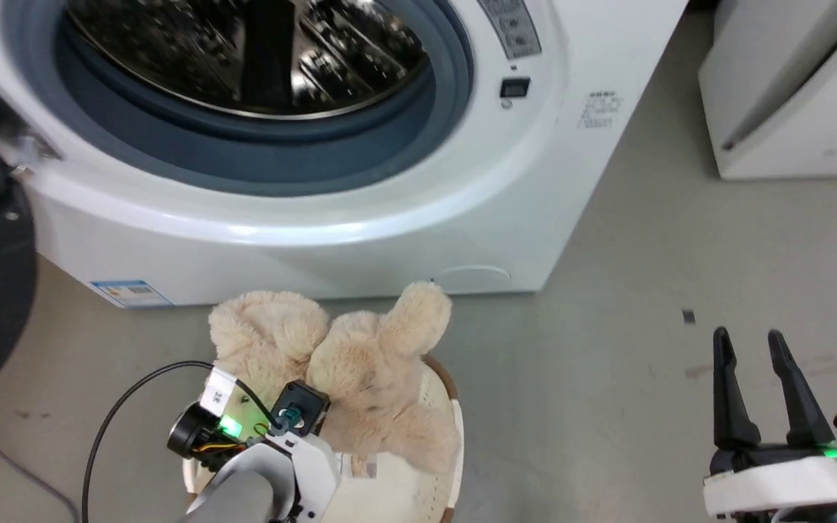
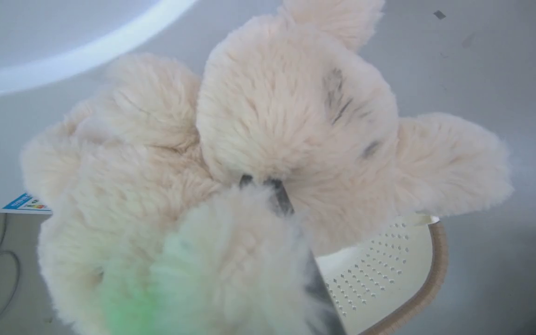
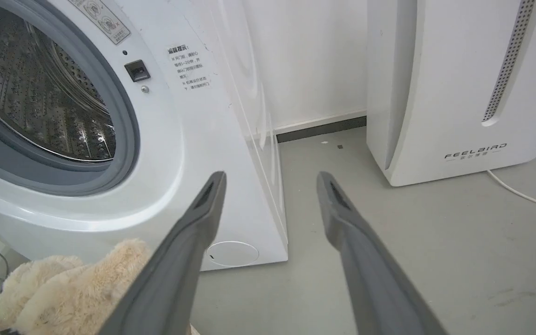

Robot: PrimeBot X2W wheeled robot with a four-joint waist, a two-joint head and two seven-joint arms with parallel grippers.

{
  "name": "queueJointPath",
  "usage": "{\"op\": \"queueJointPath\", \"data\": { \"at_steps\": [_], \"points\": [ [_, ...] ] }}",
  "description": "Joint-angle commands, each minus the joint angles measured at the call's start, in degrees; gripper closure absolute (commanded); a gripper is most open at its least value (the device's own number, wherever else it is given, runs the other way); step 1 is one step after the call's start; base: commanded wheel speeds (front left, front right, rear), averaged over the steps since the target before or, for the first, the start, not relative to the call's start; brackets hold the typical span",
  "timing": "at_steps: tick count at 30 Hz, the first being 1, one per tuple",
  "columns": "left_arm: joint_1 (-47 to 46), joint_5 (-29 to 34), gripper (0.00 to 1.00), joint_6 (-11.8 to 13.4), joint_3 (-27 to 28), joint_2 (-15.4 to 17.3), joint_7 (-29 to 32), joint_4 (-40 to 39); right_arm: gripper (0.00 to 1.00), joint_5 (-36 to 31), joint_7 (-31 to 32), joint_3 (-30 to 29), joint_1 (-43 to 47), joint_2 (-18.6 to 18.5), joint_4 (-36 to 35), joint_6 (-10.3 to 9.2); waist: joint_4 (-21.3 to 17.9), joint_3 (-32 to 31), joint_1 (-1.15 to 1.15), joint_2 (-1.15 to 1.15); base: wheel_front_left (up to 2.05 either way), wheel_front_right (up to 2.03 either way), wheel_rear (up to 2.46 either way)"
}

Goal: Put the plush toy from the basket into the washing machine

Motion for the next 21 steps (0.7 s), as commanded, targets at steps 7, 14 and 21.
{"op": "queueJointPath", "data": {
  "at_steps": [7,14,21],
  "points": [
    [4.9,-0.6,1.00,4.3,2.0,1.2,-0.4,-12.5,0.00,0.1,-0.2,-0.5,2.8,0.0,0.4,-0.04,2.7,-5.4,0.01,0.00,0.00,0.00,0.00],
    [7.6,-1.2,1.00,8.2,5.2,2.9,-0.4,-23.1,0.00,0.3,-0.2,-0.2,3.4,0.0,0.1,-0.04,2.6,-6.6,0.01,0.00,0.00,0.00,0.00],
    [8.6,-1.1,1.00,11.6,8.9,4.7,-0.4,-32.4,0.00,0.5,-0.2,-0.1,3.4,0.0,-0.1,-0.04,2.0,-5.8,0.01,0.00,0.00,0.00,0.00]
  ]
}}
